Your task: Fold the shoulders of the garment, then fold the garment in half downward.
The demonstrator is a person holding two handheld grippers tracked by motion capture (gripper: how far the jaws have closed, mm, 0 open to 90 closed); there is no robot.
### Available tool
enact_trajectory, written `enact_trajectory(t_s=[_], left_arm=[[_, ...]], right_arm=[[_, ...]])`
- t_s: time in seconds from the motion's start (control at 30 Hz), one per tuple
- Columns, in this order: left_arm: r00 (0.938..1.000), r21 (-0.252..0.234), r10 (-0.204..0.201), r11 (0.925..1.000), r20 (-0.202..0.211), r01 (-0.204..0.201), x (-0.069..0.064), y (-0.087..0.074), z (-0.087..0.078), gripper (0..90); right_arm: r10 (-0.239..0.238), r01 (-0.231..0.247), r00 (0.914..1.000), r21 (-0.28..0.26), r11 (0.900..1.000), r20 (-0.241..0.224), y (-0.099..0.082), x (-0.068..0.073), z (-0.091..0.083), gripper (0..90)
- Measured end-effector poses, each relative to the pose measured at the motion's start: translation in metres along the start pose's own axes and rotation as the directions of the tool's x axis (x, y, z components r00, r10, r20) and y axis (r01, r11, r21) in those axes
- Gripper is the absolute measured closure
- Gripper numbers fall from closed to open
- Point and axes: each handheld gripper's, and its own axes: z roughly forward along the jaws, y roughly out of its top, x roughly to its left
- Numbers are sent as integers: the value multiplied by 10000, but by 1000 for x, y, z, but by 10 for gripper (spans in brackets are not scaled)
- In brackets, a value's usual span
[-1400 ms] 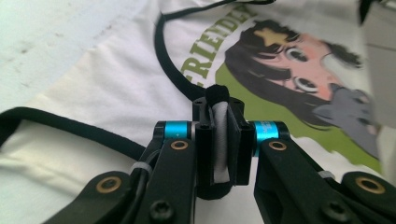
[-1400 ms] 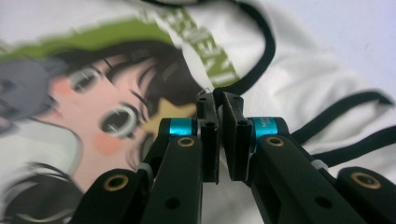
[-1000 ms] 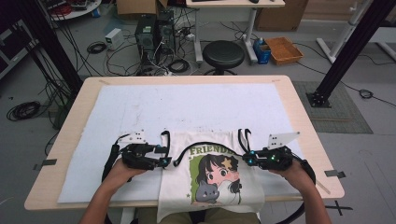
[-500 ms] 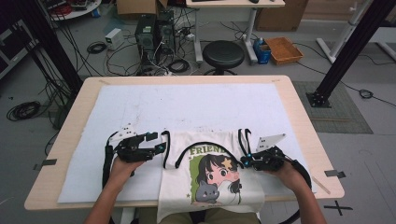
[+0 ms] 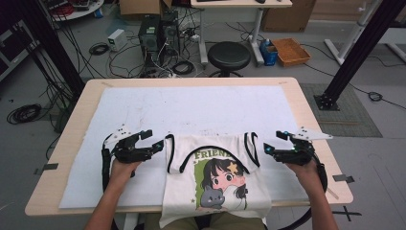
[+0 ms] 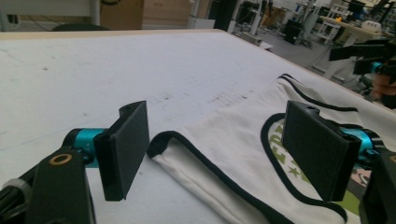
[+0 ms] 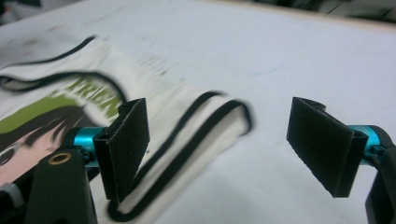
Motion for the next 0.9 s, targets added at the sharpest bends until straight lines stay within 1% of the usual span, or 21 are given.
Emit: enact_trajectory(t_s=[0.03,0.1,0.13,0.27,0.3,0.37,0.47,0.57,0.67,0.77,0.87,0.9], left_arm=[[10000,4,47,10000,-46,-47,1,0,-1,235],[9999,38,113,9999,-120,-113,4,0,-4,236],[9999,19,103,9999,-126,-103,5,0,-5,237],[9996,-23,73,10000,-262,-74,9,0,-9,237],[9995,-39,7,10000,-305,-8,9,0,-10,237],[9992,-33,60,10000,-391,-61,10,0,-11,238],[9989,-106,45,9999,-458,-50,12,0,-9,237],[9991,-102,56,9999,-410,-60,13,0,-6,237],[9992,-112,57,9999,-384,-62,12,0,-6,237],[9991,-141,-3,9999,-435,-3,14,0,-7,238],[9986,29,-65,10000,-520,67,15,0,-6,237],[9986,90,-53,9999,-527,58,15,-1,-5,238]], right_arm=[[-25,29,9998,-178,9998,213,1,-1,-5,208],[-142,158,9992,-426,9990,374,1,-4,-11,207],[-214,240,9982,-456,9987,563,1,-7,-14,208],[-173,200,9956,-277,9994,919,-3,-14,-18,207],[-138,160,9954,-214,9996,952,-4,-15,-18,207],[-97,104,9950,-66,9999,993,-6,-16,-19,207],[183,-208,9938,216,9996,1098,-10,-19,-19,207],[278,-309,9935,269,9992,1104,-11,-19,-21,208],[427,-455,9918,209,9987,1207,-10,-19,-22,207],[371,-408,9926,303,9987,1159,-9,-18,-20,207],[341,-386,9933,390,9985,1103,-8,-16,-15,207],[340,-387,9942,444,9983,1017,-7,-16,-13,207]])
